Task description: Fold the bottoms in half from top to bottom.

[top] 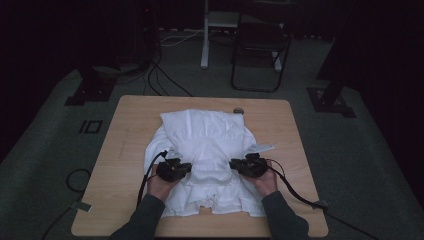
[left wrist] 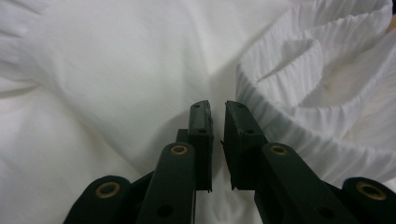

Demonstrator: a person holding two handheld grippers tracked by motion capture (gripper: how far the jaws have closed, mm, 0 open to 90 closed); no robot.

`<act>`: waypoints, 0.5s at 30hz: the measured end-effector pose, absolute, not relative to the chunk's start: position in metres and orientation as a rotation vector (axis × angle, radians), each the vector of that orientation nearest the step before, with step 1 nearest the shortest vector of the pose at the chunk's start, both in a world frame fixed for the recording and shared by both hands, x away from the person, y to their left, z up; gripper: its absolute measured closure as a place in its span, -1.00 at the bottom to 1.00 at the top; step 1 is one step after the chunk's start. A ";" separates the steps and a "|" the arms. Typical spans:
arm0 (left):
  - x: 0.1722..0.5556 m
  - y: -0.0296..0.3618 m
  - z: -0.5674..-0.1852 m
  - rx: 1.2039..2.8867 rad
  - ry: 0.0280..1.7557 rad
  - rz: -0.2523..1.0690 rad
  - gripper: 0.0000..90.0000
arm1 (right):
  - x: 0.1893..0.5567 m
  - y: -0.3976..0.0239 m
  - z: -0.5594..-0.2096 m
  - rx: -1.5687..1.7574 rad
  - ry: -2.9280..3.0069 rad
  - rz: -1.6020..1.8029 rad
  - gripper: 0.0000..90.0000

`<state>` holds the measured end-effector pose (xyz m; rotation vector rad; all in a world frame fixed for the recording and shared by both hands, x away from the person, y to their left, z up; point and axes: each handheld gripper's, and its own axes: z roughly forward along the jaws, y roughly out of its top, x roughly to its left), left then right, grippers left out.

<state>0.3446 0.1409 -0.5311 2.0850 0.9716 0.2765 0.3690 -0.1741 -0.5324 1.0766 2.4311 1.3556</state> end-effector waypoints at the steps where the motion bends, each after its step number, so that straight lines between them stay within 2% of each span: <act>1: 0.339 0.141 -0.531 2.094 0.956 0.275 0.79 | 0.365 -0.175 -0.531 1.062 2.438 1.369 0.67; 10: 0.309 0.139 -0.534 2.114 0.888 0.258 0.72 | 0.331 -0.183 -0.529 0.963 2.481 1.387 0.62; 15: 0.301 0.139 -0.533 2.113 0.878 0.282 0.65 | 0.327 -0.186 -0.526 0.966 2.456 1.377 0.60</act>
